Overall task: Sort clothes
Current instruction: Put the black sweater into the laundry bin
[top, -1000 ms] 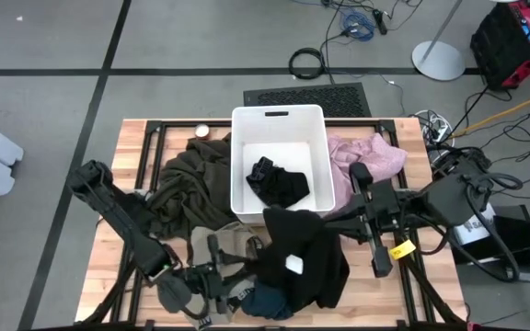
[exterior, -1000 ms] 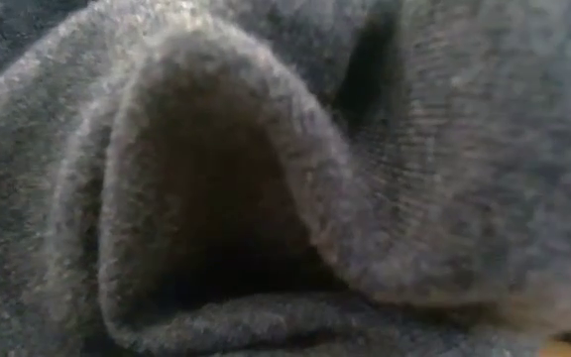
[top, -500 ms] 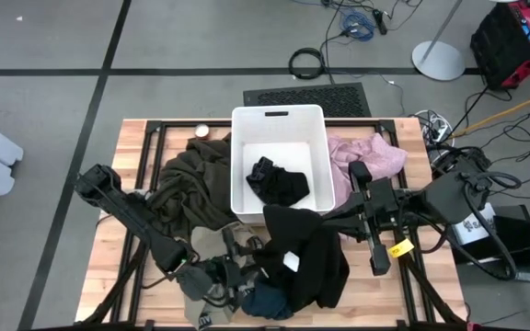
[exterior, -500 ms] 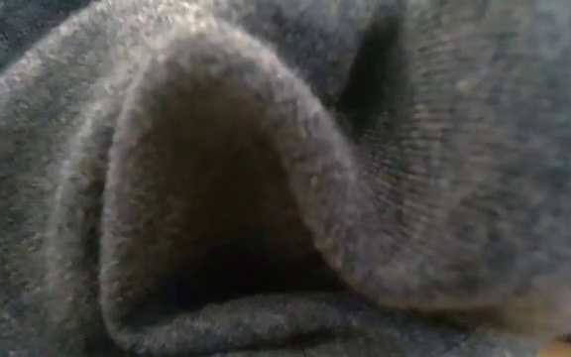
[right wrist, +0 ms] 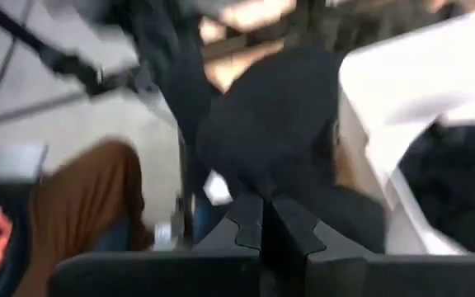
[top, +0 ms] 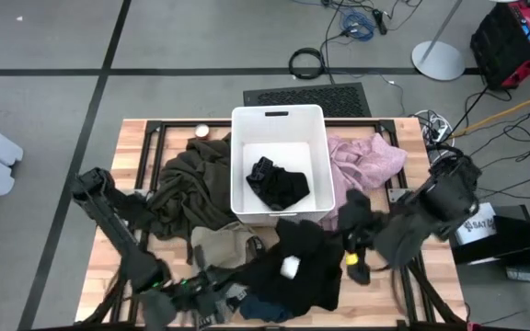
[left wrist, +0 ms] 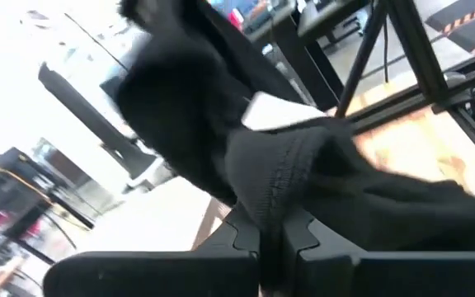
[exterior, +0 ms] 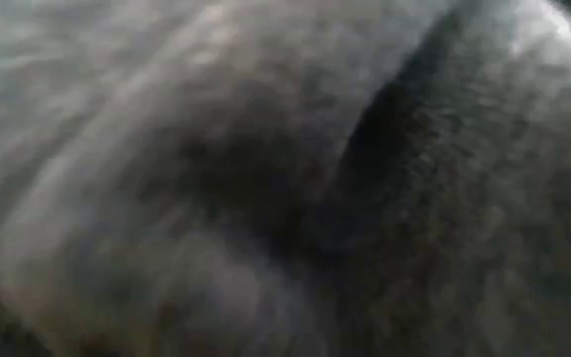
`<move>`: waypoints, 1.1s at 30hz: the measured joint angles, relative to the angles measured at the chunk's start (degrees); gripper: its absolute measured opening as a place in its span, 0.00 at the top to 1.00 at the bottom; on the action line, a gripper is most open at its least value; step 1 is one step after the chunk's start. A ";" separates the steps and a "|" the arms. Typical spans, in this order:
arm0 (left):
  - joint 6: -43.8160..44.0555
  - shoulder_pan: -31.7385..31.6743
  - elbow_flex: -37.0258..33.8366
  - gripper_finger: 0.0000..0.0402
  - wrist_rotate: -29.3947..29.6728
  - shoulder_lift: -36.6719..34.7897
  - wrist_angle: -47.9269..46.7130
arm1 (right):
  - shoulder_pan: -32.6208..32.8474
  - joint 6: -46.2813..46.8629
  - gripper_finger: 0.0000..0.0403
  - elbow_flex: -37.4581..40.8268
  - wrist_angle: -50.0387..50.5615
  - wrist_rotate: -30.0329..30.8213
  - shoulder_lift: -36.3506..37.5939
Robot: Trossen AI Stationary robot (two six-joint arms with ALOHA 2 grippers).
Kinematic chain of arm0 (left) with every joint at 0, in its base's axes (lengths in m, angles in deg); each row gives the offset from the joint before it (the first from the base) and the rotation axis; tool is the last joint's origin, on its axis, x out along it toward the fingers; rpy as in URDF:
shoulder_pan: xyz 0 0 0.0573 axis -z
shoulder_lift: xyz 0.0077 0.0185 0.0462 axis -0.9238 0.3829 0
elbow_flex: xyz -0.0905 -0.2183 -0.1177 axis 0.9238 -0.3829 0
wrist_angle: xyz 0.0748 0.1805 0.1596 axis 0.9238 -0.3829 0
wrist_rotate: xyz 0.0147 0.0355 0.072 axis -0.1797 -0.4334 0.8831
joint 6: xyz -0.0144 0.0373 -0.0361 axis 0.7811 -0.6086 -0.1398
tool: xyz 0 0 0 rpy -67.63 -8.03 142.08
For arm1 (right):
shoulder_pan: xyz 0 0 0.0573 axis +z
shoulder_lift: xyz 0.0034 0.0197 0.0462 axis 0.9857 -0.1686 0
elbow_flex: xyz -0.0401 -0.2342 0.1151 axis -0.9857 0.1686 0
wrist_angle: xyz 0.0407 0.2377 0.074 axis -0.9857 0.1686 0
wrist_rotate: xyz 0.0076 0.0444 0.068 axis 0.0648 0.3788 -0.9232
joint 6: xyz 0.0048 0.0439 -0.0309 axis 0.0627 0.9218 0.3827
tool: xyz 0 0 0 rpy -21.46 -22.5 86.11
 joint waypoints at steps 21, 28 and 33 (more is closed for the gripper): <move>-15.03 10.78 6.07 1.00 18.39 -1.77 0.66 | -4.93 -15.36 0.57 0.04 8.03 -14.54 -20.91; -12.99 11.41 6.07 1.00 18.39 -1.74 0.05 | -8.60 -28.43 0.60 0.02 6.93 -13.47 -21.04; -10.17 11.41 6.07 0.99 18.37 -1.74 -2.80 | -10.30 -33.48 0.62 -0.43 5.36 -13.36 -21.07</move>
